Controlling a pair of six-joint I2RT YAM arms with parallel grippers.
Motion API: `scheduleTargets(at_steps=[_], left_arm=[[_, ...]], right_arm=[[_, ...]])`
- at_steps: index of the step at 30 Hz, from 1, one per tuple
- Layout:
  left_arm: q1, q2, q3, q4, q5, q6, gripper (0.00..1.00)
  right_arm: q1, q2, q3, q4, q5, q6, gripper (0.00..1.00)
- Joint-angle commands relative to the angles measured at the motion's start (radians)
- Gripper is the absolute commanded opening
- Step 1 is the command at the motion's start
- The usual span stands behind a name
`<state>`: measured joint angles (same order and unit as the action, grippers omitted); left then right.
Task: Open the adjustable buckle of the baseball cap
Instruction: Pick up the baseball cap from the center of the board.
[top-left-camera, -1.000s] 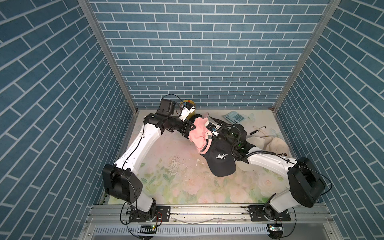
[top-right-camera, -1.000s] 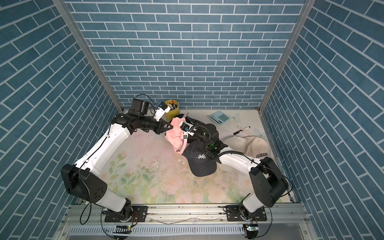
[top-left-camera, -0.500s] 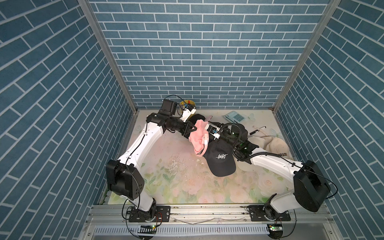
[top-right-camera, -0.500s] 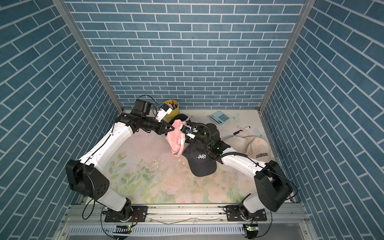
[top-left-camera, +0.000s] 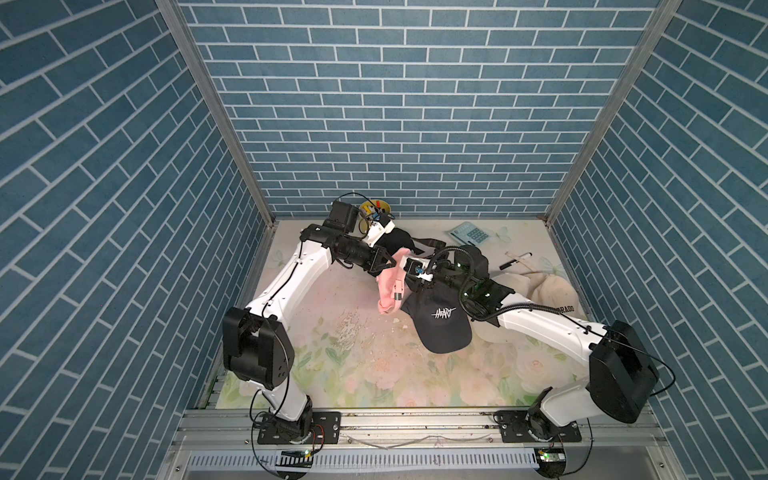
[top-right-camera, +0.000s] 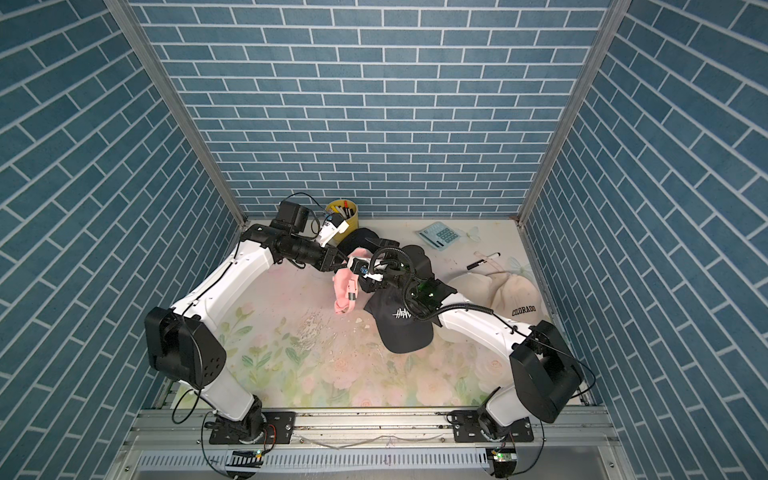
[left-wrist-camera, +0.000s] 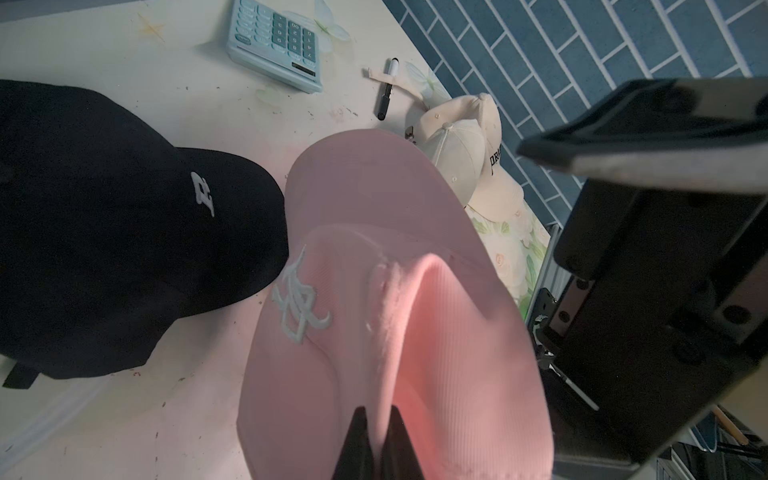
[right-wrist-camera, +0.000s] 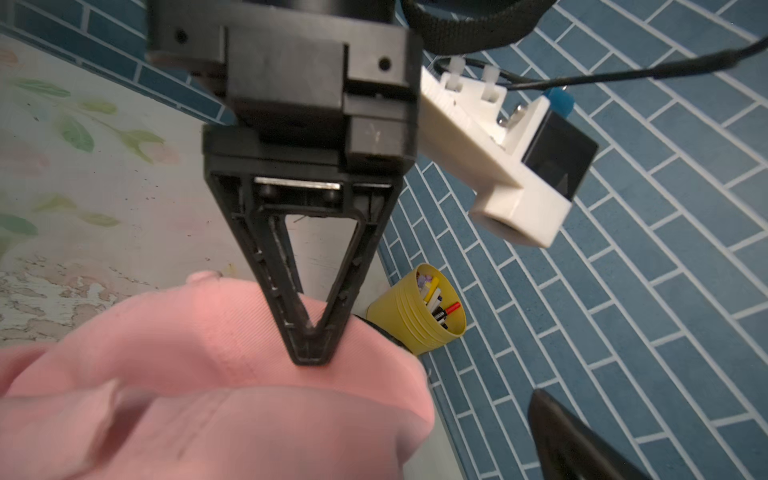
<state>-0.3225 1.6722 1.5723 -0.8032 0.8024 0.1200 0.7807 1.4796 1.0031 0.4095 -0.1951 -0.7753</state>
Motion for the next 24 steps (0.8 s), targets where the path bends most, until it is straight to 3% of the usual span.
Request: scheduleTargets(at_steps=[1,9,10,15,17,21,24], left_arm=[[0.005,0.001,0.042,-0.01,0.045,0.007,0.03],[0.007,0.021,0.079,-0.03,0.081,0.001,0.02],[0.007,0.023,0.081,-0.032,0.089,0.001,0.02],[0.007,0.025,0.084,-0.037,0.094,0.0,0.02],[0.008,0.028,0.087,-0.037,0.087,0.0,0.03],[0.019,0.035,0.098,-0.02,0.063,-0.022,0.07],[0.03,0.047,0.122,-0.002,0.067,-0.04,0.1]], right_arm=[[0.005,0.013,0.028,-0.035,-0.01,-0.078,0.99],[0.006,0.027,0.013,-0.062,-0.044,-0.125,0.87],[0.005,0.031,0.013,-0.061,-0.038,-0.127,0.83],[0.005,0.041,0.008,-0.024,-0.013,-0.125,0.33],[0.005,0.041,0.019,-0.026,-0.013,-0.113,0.31],[0.005,0.043,0.05,-0.071,-0.021,-0.091,0.14],[0.005,0.041,0.053,-0.08,-0.014,-0.063,0.1]])
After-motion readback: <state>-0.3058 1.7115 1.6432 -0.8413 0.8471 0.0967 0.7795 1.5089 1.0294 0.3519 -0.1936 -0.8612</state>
